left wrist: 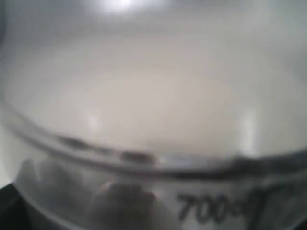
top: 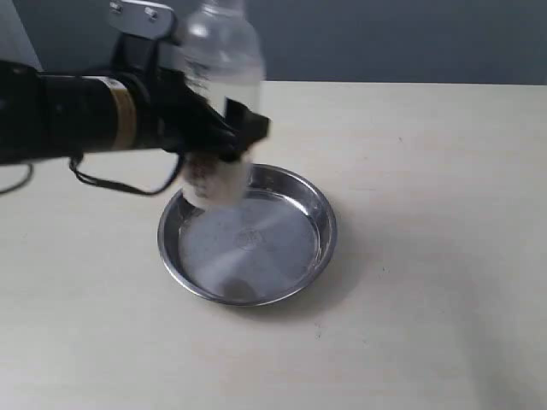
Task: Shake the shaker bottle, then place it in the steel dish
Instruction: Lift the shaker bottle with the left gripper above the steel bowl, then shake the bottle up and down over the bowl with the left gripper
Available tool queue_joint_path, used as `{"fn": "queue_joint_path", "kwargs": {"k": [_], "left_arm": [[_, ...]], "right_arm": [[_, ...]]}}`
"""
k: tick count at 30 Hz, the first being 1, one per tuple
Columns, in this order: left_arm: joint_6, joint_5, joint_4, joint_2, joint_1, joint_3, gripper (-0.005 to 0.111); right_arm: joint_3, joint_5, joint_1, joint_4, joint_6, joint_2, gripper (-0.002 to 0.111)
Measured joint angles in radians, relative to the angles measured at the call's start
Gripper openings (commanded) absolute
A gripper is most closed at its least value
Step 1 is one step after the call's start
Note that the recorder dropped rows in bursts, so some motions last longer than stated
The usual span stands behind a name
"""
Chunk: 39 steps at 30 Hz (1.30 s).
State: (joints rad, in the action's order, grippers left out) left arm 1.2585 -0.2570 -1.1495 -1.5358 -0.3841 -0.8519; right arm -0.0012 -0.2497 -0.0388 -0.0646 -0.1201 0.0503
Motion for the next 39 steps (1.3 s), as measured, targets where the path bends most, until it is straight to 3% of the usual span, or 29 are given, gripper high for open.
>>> {"fn": "queue_joint_path", "kwargs": {"k": [2, 5, 7, 10, 14, 17, 19, 27, 32, 36, 39], "left_arm": [[-0.010, 0.054, 0.055, 0.002, -0.072, 0.006, 0.000], [-0.079, 0.211, 0.233, -0.011, -0.055, 0.021, 0.000], [-0.121, 0.190, 0.269, 0.002, -0.051, 0.068, 0.000], [-0.181, 0.163, 0.287, 0.053, -0.111, 0.098, 0.000], [-0.229, 0.145, 0.465, 0.084, -0.017, 0.103, 0.000], [-0.231, 0.102, 0.360, 0.108, -0.072, 0.139, 0.000], [-0.268, 0.100, 0.387, 0.106, -0.117, 0.141, 0.000], [-0.326, 0.040, 0.395, 0.234, -0.115, 0.030, 0.000], [-0.316, 0.068, 0.416, 0.175, -0.115, 0.119, 0.000], [-0.324, 0.045, 0.364, 0.240, -0.121, 0.072, 0.000], [-0.324, 0.059, 0.376, 0.218, -0.128, 0.115, 0.000]], "right_arm": [[0.000, 0.003, 0.000, 0.000, 0.000, 0.000, -0.001], [0.000, 0.000, 0.000, 0.000, 0.000, 0.000, -0.001], [0.000, 0.000, 0.000, 0.000, 0.000, 0.000, -0.001], [0.000, 0.000, 0.000, 0.000, 0.000, 0.000, -0.001], [0.000, 0.000, 0.000, 0.000, 0.000, 0.000, -0.001], [0.000, 0.000, 0.000, 0.000, 0.000, 0.000, -0.001], [0.000, 0.002, 0.000, 0.000, 0.000, 0.000, -0.001], [0.000, 0.002, 0.000, 0.000, 0.000, 0.000, -0.001], [0.000, 0.004, 0.000, 0.000, 0.000, 0.000, -0.001], [0.000, 0.002, 0.000, 0.000, 0.000, 0.000, -0.001], [0.000, 0.002, 0.000, 0.000, 0.000, 0.000, -0.001]]}}
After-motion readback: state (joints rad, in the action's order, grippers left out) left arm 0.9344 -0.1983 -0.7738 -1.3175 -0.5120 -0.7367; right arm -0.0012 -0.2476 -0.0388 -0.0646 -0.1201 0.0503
